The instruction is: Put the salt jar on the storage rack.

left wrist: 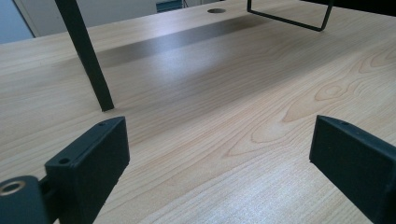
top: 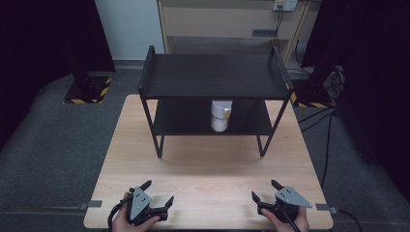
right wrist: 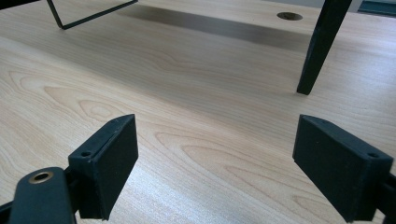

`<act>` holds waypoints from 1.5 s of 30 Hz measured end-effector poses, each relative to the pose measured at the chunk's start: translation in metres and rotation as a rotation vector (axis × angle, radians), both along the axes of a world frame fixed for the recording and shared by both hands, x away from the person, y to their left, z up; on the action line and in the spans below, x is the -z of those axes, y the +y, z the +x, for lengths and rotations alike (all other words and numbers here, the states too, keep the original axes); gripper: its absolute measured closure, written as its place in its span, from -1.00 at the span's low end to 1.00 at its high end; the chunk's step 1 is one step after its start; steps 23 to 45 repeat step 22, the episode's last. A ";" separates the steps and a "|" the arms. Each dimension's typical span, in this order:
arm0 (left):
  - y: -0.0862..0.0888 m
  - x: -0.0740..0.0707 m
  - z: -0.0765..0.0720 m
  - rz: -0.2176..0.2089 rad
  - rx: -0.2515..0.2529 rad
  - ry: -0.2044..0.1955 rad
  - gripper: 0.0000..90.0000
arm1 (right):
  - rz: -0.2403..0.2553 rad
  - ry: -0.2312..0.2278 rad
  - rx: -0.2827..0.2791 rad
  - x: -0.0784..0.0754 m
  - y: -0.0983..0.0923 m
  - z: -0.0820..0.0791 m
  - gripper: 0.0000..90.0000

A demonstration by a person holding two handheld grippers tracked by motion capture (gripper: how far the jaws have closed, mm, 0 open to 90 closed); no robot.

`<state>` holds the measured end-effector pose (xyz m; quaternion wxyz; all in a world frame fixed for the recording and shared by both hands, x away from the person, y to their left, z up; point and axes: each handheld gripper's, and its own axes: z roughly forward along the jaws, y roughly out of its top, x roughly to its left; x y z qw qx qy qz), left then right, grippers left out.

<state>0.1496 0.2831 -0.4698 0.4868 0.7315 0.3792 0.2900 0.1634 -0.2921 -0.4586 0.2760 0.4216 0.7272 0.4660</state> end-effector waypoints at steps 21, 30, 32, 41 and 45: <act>0.001 0.000 -0.001 -0.004 -0.003 -0.010 -0.92 | -0.005 0.000 -0.006 0.000 0.000 0.001 -0.69; 0.001 0.000 -0.001 -0.004 -0.002 -0.009 -0.92 | -0.005 0.000 -0.005 0.000 0.001 0.001 -0.69; 0.001 0.000 -0.001 -0.004 -0.002 -0.009 -0.92 | -0.005 0.000 -0.005 0.000 0.001 0.001 -0.69; 0.001 0.000 -0.001 -0.004 -0.002 -0.009 -0.92 | -0.005 0.000 -0.005 0.000 0.001 0.001 -0.69; 0.001 0.000 -0.001 -0.004 -0.002 -0.009 -0.92 | -0.005 0.000 -0.005 0.000 0.001 0.001 -0.69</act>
